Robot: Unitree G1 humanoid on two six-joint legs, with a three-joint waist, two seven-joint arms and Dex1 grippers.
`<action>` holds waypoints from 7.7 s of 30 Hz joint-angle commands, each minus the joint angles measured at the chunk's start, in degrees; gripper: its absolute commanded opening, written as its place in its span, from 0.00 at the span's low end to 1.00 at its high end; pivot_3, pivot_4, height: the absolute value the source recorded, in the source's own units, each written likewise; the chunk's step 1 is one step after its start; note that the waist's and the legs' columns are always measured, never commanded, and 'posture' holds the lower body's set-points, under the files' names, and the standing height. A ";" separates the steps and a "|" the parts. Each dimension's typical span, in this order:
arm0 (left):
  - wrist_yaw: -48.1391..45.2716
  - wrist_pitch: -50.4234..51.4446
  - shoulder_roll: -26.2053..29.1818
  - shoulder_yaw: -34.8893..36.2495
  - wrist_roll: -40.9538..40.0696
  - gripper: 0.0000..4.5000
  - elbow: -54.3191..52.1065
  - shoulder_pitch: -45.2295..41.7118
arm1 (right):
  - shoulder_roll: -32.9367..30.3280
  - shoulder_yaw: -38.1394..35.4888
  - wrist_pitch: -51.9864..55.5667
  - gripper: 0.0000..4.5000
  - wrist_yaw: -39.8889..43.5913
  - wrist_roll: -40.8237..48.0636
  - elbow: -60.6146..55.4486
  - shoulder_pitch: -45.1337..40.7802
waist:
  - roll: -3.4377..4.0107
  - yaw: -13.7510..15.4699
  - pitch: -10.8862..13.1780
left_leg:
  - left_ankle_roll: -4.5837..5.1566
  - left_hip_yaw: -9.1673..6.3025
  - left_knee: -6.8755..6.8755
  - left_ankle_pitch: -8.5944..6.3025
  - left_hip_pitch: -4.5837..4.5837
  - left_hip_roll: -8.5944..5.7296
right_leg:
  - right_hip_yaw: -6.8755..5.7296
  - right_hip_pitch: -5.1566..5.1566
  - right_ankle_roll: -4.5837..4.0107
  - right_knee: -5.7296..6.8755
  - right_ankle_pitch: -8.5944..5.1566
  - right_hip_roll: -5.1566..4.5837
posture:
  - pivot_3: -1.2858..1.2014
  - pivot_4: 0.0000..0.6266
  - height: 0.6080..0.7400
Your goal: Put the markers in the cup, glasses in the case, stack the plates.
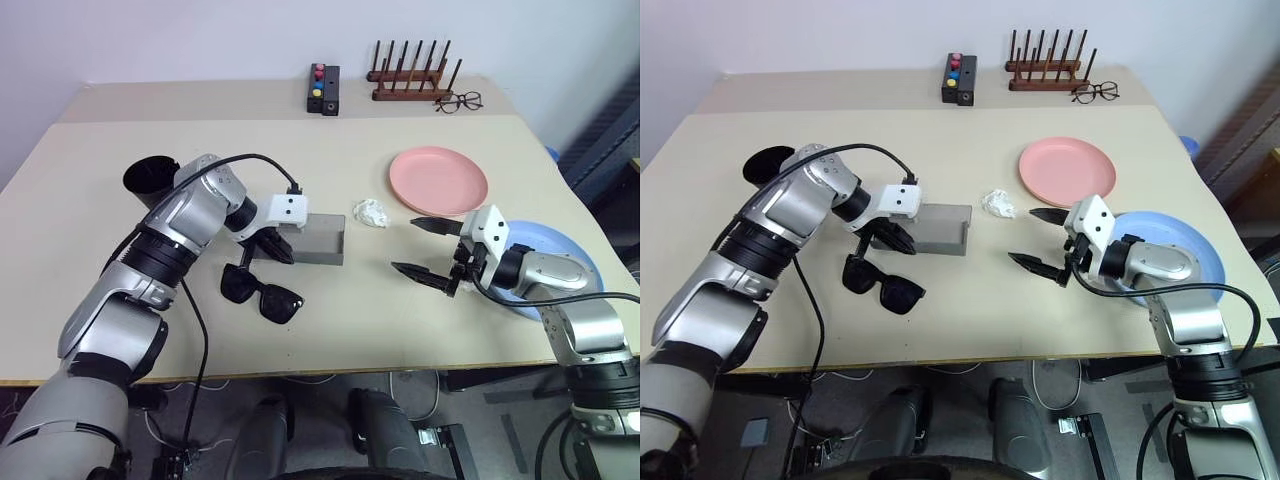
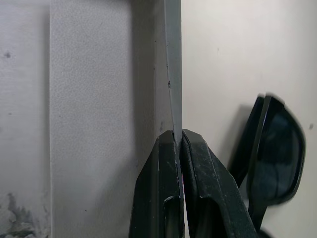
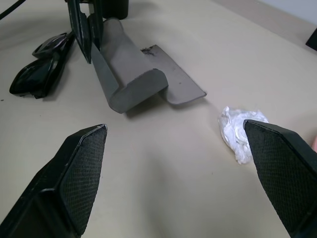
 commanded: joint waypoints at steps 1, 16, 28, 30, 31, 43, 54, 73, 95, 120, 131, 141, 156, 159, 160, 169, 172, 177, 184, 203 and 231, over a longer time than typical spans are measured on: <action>0.57 2.84 -1.32 0.17 -0.70 0.01 -1.38 -2.98 | -0.13 -1.82 -0.57 1.00 -0.68 0.93 -2.82 0.46 | 0.00 0.01 0.00 | 0.00 0.00 0.00 0.00 0.00 0.00 | 0.00 0.00 0.00 0.00 0.00 0.00 | 0.52 0.24 1.00; 2.83 7.87 -3.89 -2.81 -0.49 0.01 -1.07 -4.02 | -0.27 -2.14 -0.30 1.00 -1.83 1.24 -3.68 1.18 | 0.00 -0.07 0.00 | 0.02 0.00 0.00 -0.01 0.01 0.00 | 0.00 0.00 0.01 0.00 -0.01 0.00 | 0.52 0.24 1.00; 2.24 5.74 -2.78 0.05 -3.67 0.95 -2.15 -5.70 | -0.25 -2.21 -0.35 1.00 -2.42 1.23 -3.60 1.34 | 0.01 -0.04 0.00 | 0.02 0.00 0.00 -0.01 0.01 0.00 | 0.00 0.00 0.00 -0.01 -0.01 0.00 | 0.52 0.24 1.00; 0.27 4.22 -0.68 2.09 -5.85 0.95 -2.62 -6.60 | -0.25 -2.24 -0.38 1.00 -2.49 1.27 -3.58 1.36 | 0.01 -0.13 0.01 | 0.02 0.00 0.00 -0.01 0.00 0.00 | 0.00 0.00 0.00 -0.02 -0.01 0.00 | 0.52 0.24 1.00; -0.74 3.25 0.58 2.48 -6.66 0.95 -2.85 -6.75 | -0.25 -2.23 -0.42 1.00 -2.49 1.26 -3.50 1.36 | 0.01 -0.22 0.01 | 0.02 0.00 0.00 -0.01 0.01 0.01 | 0.00 0.00 -0.01 -0.02 -0.01 0.00 | 0.52 0.24 1.00; -0.83 -17.30 18.21 -1.60 -21.21 0.95 -5.71 0.14 | 1.16 -1.52 -1.61 1.00 -3.00 0.75 -2.84 1.68 | 0.06 0.24 0.00 | 0.04 0.02 -0.02 -0.02 0.02 0.04 | 0.03 0.02 -0.18 -0.06 -0.11 0.00 | 0.52 0.24 1.00; 1.86 -19.64 13.39 7.92 -22.76 0.95 -4.84 12.99 | 2.04 -1.67 -1.77 1.00 -3.72 0.85 -3.92 3.38 | 0.08 0.05 -0.01 | 0.04 0.03 0.01 -0.02 0.02 0.06 | 0.03 0.06 -0.21 -0.13 -0.09 0.04 | 0.52 0.24 1.00; 6.48 -27.52 17.76 11.90 -15.56 0.95 -6.80 21.89 | 2.63 -2.02 -2.71 1.00 -4.52 1.09 -5.18 6.13 | 0.08 0.08 -0.01 | 0.05 0.03 0.00 -0.03 0.03 0.10 | 0.03 0.07 -0.23 -0.14 -0.09 0.05 | 0.52 0.24 1.00; 12.53 -21.92 15.15 11.39 -12.84 0.95 -20.15 31.16 | 2.35 -2.47 -1.43 1.00 -5.14 1.41 -6.34 6.08 | 0.37 0.19 -0.15 | 0.22 0.14 -0.21 -0.16 0.78 0.42 | 0.03 0.94 -0.25 -0.64 -0.16 0.07 | 0.52 0.24 1.00; 18.04 -4.30 15.88 16.09 -15.93 0.95 -22.71 29.33 | 3.24 -1.86 0.23 1.00 -6.36 1.41 -7.14 4.80 | 0.31 0.00 -0.04 | 0.22 0.23 -0.53 -0.16 0.78 0.55 | 0.03 0.71 -0.25 -0.67 -0.27 0.18 | 0.52 0.24 1.00; 17.33 0.03 17.56 16.73 -17.74 0.95 -24.18 31.84 | 3.41 -2.28 -2.80 1.00 -5.13 1.07 -4.86 6.29 | 0.30 0.10 -0.04 | 0.22 0.31 -0.77 -0.15 0.68 0.52 | 0.05 0.46 -0.31 -0.65 -0.27 0.21 | 0.52 0.24 1.00; 9.61 12.87 24.31 17.39 -27.00 0.95 -34.08 33.67 | 3.59 -1.77 -2.44 1.00 -5.48 1.03 -5.23 5.67 | 0.29 -0.08 -0.02 | 0.22 0.31 -0.78 -0.15 0.60 0.59 | 0.05 0.32 -0.36 -0.62 -0.31 0.25 | 0.52 0.24 1.00; 17.16 11.28 22.67 18.14 -28.17 0.95 -29.94 33.49 | 4.30 -1.52 -3.40 1.00 -5.01 0.30 -3.26 4.79 | 0.29 -0.02 -0.02 | 0.22 0.32 -0.78 -0.15 0.55 0.54 | 0.04 0.27 -0.38 -0.63 -0.32 0.26 | 0.52 0.24 1.00; 17.71 10.49 21.16 16.77 -27.58 0.95 -27.57 33.42 | 4.29 -1.75 -4.28 1.00 -4.47 0.23 -2.51 4.99 | 0.29 -0.01 -0.02 | 0.22 0.33 -0.77 -0.15 0.53 0.53 | 0.05 0.27 -0.40 -0.63 -0.31 0.25 | 0.52 0.24 1.00; 17.81 9.86 20.74 16.42 -27.18 0.95 -26.87 33.36 | 4.27 -1.76 -4.43 1.00 -4.39 0.24 -2.42 5.02 | 0.29 0.00 -0.02 | 0.22 0.33 -0.77 -0.15 0.53 0.52 | 0.05 0.27 -0.41 -0.62 -0.30 0.26 | 0.52 0.24 1.00; 16.84 6.95 17.50 14.19 -25.60 0.95 -22.50 32.27 | 3.90 -2.09 -5.25 1.00 -3.93 0.00 -1.83 5.12 | 0.29 0.02 -0.03 | 0.22 0.32 -0.75 -0.15 0.55 0.52 | 0.05 0.27 -0.42 -0.59 -0.29 0.26 | 0.52 0.24 1.00; 16.81 5.48 16.69 13.66 -24.94 0.95 -21.59 32.67 | 3.85 -2.21 -5.23 1.00 -4.00 -0.06 -1.95 5.29 | 0.30 0.12 -0.03 | 0.22 0.33 -0.75 -0.15 0.57 0.52 | 0.05 0.27 -0.44 -0.58 -0.27 0.26 | 0.52 0.24 1.00; 16.61 3.24 15.54 12.94 -24.41 0.78 -21.97 34.79 | 3.66 -2.41 -4.33 1.00 -4.55 0.08 -3.16 5.52 | 0.31 0.25 -0.04 | 0.21 0.33 -0.69 -0.15 0.57 0.51 | 0.06 0.32 -0.43 -0.58 -0.28 0.22 | 0.52 0.24 1.00; 16.47 -0.67 13.94 11.13 -22.19 0.07 -20.21 35.51 | 3.44 -2.30 -2.57 1.00 -5.32 0.30 -4.43 4.60 | 0.58 0.43 -0.22 | 0.22 0.36 -0.73 -0.15 0.73 0.51 | 0.08 0.47 -0.45 -0.58 -0.27 0.21 | 0.52 0.24 1.00; 19.10 -2.18 9.09 16.16 -24.30 0.00 -19.60 35.61 | 3.17 -2.63 0.23 1.00 -6.85 0.54 -6.99 3.77 | 0.93 0.53 -0.43 | 0.22 0.32 -0.65 -0.15 0.94 0.57 | 0.04 1.22 -0.36 -1.28 -0.34 0.09 | 0.52 0.24 1.00; 10.94 0.15 4.36 16.38 -28.41 0.00 -4.48 8.46 | 3.91 -2.15 -0.91 1.00 -6.68 -0.07 -4.96 2.69 | 0.71 0.20 -0.28 | 0.23 0.35 -0.78 -0.15 0.29 0.48 | -0.01 0.55 -0.43 -1.25 -0.25 0.27 | 0.52 0.24 1.00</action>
